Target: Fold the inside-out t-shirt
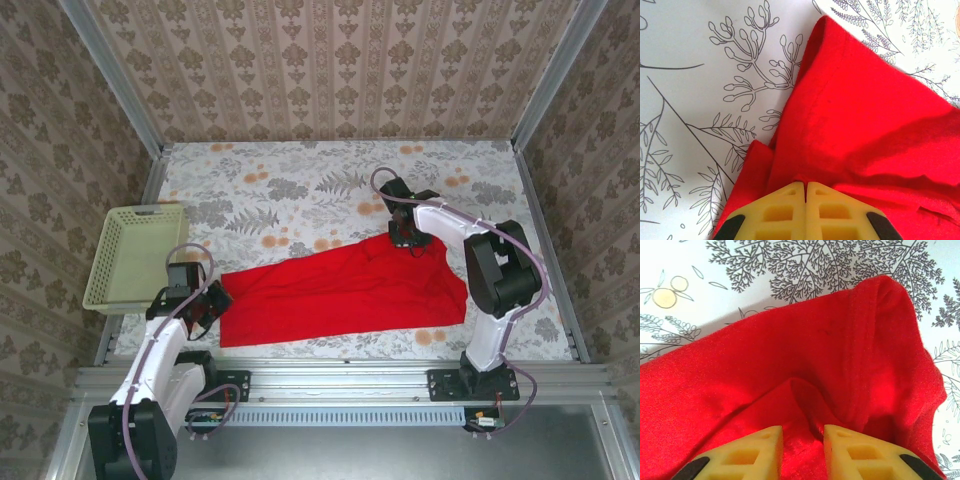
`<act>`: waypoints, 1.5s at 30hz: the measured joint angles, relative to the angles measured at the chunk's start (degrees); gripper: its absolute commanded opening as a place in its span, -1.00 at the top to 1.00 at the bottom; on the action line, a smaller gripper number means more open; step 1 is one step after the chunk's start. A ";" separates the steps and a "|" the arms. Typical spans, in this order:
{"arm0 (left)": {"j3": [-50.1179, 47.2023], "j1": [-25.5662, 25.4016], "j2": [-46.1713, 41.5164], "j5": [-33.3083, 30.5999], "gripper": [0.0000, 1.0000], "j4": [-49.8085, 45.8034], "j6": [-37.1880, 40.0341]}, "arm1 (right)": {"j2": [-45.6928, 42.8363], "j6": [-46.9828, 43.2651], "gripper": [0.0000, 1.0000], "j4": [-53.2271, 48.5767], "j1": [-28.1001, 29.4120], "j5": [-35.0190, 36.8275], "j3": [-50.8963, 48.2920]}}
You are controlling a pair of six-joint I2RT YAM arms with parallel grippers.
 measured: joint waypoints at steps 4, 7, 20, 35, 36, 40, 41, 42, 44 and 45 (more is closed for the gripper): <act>0.02 0.00 0.00 0.00 0.99 0.00 0.00 | 1.31 0.02 0.37 -0.02 -0.17 -0.02 0.00; 0.07 0.00 0.00 0.00 0.98 0.00 0.00 | 1.64 0.02 0.38 0.02 -0.22 -0.20 -0.02; 0.44 0.00 0.37 -0.02 0.98 0.00 0.00 | 1.53 0.28 0.54 0.48 -0.13 -1.42 -1.60; 0.59 -0.33 0.98 -0.37 0.98 0.00 0.02 | -11.78 2.82 0.45 -1.44 6.25 -2.19 -13.94; 0.66 -0.33 1.09 -0.42 0.98 0.02 0.02 | -12.04 2.84 0.42 -1.73 6.23 -2.19 -14.60; 0.79 -0.33 1.49 -0.46 0.98 0.02 0.07 | -13.29 2.47 0.31 -3.02 5.46 -2.21 -15.13; 0.81 -0.33 1.51 -0.46 0.98 0.02 0.20 | -13.75 2.21 0.29 -3.13 4.96 -2.25 -14.75; 0.85 -0.33 1.51 -0.46 0.98 0.02 0.28 | -13.97 1.77 0.26 -3.50 4.26 -2.25 -13.81; 1.03 -0.33 1.51 -0.48 0.98 0.00 0.46 | -13.88 1.03 0.23 -3.78 2.82 -2.23 -11.23; 1.18 -0.33 1.49 -0.48 0.98 0.00 0.46 | -13.70 0.74 0.23 -3.85 1.88 -2.23 -9.51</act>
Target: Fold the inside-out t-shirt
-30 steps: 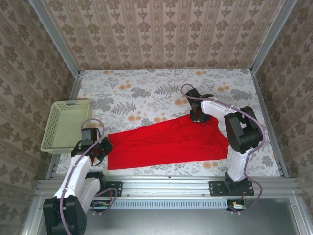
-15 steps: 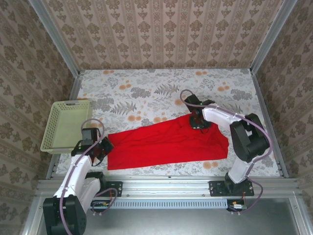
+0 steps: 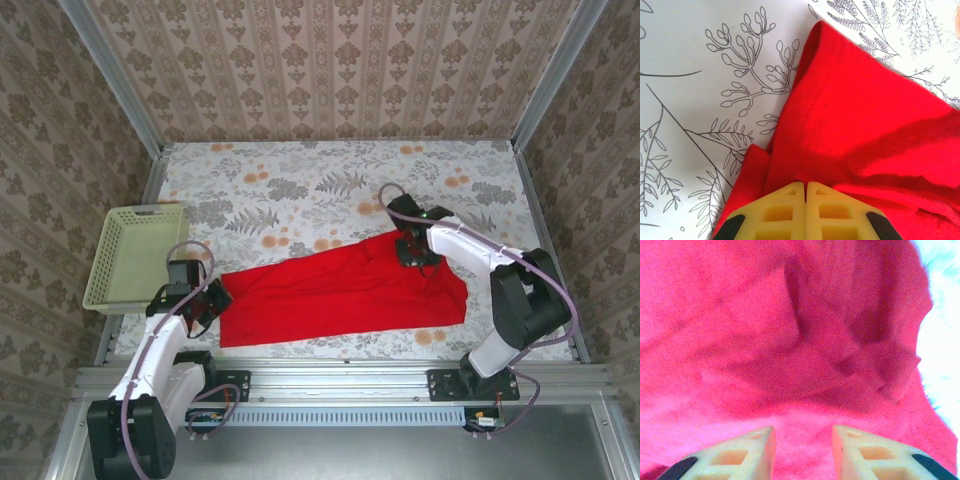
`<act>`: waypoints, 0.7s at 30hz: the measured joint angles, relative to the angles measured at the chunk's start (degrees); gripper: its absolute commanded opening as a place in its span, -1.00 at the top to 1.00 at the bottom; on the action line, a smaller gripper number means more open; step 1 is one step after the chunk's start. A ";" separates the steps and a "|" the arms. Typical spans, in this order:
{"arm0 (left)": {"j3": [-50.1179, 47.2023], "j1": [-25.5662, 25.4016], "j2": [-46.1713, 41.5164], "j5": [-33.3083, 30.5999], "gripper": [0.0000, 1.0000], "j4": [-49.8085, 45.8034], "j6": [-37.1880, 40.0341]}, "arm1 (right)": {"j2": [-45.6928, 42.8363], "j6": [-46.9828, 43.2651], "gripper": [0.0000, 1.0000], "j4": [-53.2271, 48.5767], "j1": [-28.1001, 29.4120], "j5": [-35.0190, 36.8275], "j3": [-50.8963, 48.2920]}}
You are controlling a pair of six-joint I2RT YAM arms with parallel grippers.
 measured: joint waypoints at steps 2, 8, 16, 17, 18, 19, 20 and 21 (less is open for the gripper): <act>0.33 0.00 0.00 -0.13 0.98 0.02 0.00 | 1.03 -0.68 0.23 0.13 -1.84 -0.02 3.28; 0.42 0.00 0.00 -0.15 0.98 0.20 0.02 | 5.16 -1.33 0.14 0.83 -5.22 -0.68 6.08; 0.44 0.00 1.44 -0.15 0.98 0.76 0.00 | 7.06 -1.51 0.25 1.11 -5.03 -2.99 4.52; 0.48 0.00 1.57 -0.15 0.98 0.83 0.02 | 7.48 -1.55 0.29 1.09 -5.03 -3.02 4.39; 0.52 0.00 1.62 -0.15 0.98 0.85 0.00 | 7.89 -1.64 0.33 1.09 -5.03 -2.99 4.33; 0.55 0.00 1.62 -0.15 0.98 0.90 0.00 | 8.17 -1.75 0.37 1.11 -5.03 -3.02 4.33; 0.59 0.00 1.62 -0.15 0.98 0.87 0.02 | 8.46 -1.97 0.40 1.11 -5.03 -2.99 4.33; 0.63 0.00 1.62 -0.15 0.98 0.90 0.00 | 8.61 -2.14 0.46 1.09 -5.03 -3.02 4.33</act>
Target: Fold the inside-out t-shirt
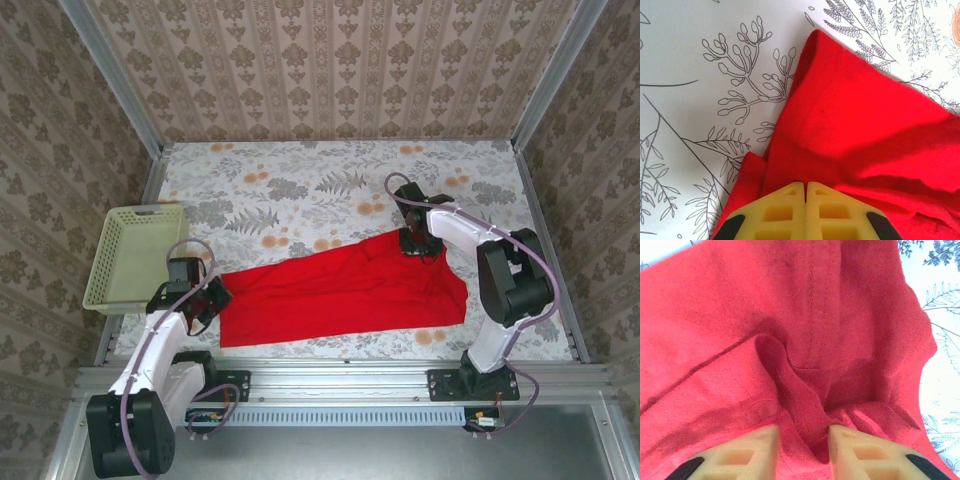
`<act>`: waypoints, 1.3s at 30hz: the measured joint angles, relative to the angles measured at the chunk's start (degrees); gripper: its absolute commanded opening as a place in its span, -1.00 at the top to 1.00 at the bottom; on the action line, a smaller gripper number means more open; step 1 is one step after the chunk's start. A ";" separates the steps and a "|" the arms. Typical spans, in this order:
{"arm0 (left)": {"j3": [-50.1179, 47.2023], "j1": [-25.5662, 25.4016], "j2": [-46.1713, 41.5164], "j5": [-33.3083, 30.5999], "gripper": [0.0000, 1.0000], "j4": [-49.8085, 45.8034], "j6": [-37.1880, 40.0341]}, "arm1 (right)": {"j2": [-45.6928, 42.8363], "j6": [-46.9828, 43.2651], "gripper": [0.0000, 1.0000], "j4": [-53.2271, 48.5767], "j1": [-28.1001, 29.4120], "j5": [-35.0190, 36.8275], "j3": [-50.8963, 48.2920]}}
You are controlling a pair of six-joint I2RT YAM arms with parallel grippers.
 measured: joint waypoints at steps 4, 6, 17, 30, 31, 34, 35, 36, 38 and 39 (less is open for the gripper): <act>0.00 0.00 0.00 0.00 0.98 0.07 0.00 | 0.00 -0.42 0.66 -0.02 0.02 0.07 0.00; 0.00 0.00 0.00 0.00 0.98 0.15 0.00 | -0.02 -0.39 0.73 -0.07 0.37 0.09 0.00; 0.52 -0.11 1.25 -0.22 0.98 0.35 0.02 | -3.80 -0.28 0.92 -2.62 3.78 2.21 0.00; 0.90 -0.11 1.31 -0.63 0.98 0.63 0.04 | -12.11 3.82 0.89 -5.40 24.09 5.40 0.15; 1.01 -0.11 1.42 -0.63 0.98 0.72 0.04 | -11.78 4.50 0.80 -5.53 26.36 5.22 0.15; 1.55 -0.11 2.14 -0.63 0.98 0.96 0.07 | -10.49 6.27 0.34 -5.62 31.23 4.20 -0.24; 1.66 -0.20 2.29 -0.66 0.98 1.20 0.17 | -10.16 6.78 0.26 -5.68 31.93 3.63 -0.57; 1.73 -0.33 2.40 -0.66 0.98 1.31 0.22 | -10.12 6.82 0.24 -5.79 32.09 3.30 -0.90; 1.84 -0.37 2.49 -0.66 0.98 1.33 0.44 | -10.34 7.02 0.22 -6.88 31.47 3.06 -1.14; 1.88 -0.37 2.49 -0.66 0.98 1.31 0.44 | -10.60 6.97 0.22 -7.04 30.91 3.06 -1.16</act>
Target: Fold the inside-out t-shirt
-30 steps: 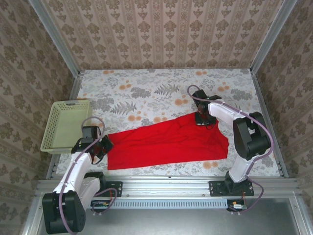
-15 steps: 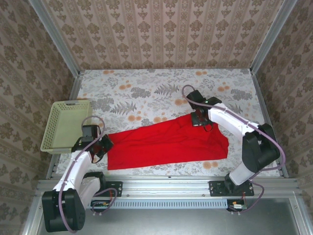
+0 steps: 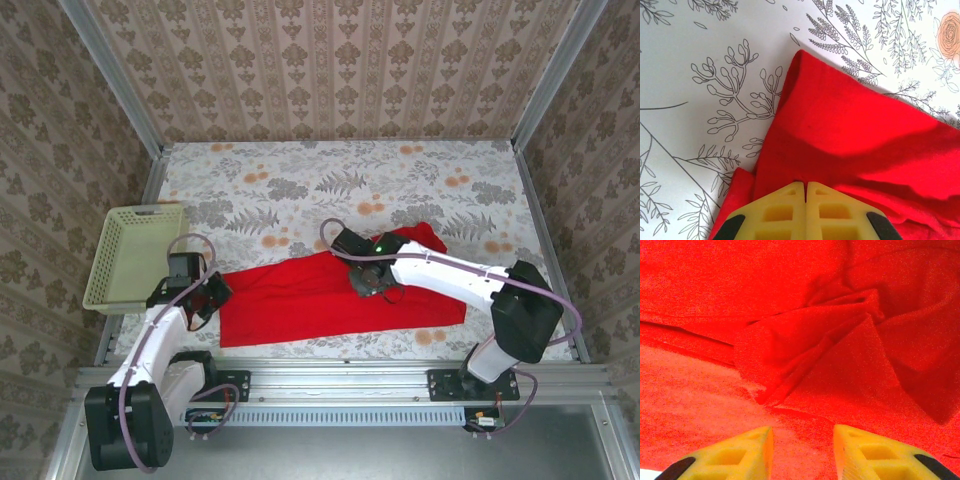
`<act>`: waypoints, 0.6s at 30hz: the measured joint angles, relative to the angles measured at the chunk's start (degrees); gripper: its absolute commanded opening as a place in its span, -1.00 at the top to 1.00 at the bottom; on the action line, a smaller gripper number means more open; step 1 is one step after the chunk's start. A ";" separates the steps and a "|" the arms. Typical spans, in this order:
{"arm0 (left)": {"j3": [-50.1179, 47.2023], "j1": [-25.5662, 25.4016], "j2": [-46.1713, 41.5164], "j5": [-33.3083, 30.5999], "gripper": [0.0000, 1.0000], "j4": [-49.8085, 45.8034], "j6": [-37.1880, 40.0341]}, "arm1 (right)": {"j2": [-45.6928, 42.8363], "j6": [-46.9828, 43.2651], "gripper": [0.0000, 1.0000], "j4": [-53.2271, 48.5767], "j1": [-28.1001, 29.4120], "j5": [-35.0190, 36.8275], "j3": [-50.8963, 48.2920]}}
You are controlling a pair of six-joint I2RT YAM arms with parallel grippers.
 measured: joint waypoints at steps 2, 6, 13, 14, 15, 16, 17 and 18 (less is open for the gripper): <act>0.04 0.00 0.00 -0.02 0.98 0.02 0.02 | -1.73 -0.28 0.22 -0.04 -2.73 -0.35 -0.09; 0.04 0.00 -0.02 0.00 0.98 0.00 0.04 | -6.23 -1.68 0.15 0.26 -9.66 -1.53 -0.09; 0.04 0.00 -0.02 0.00 0.98 -0.02 0.04 | -1.49 -4.59 0.03 1.88 -12.15 -5.09 0.70; 0.04 0.00 -0.02 0.00 0.98 -0.02 0.04 | -0.15 -4.76 0.03 2.27 -12.15 -5.68 0.74; 0.04 0.00 -0.02 -0.02 0.98 0.00 0.04 | 0.92 -4.96 0.02 2.58 -12.15 -6.08 0.74; 0.04 0.00 -0.02 0.00 0.98 0.00 0.07 | 2.05 -5.35 0.01 2.91 -12.15 -6.38 0.76; 0.04 0.00 -0.02 0.00 0.98 0.00 0.07 | 3.15 -5.75 0.00 3.08 -12.07 -6.60 0.87; 0.04 0.00 -0.02 0.00 0.98 0.00 0.07 | 3.91 -5.92 -0.01 3.23 -12.04 -6.73 1.03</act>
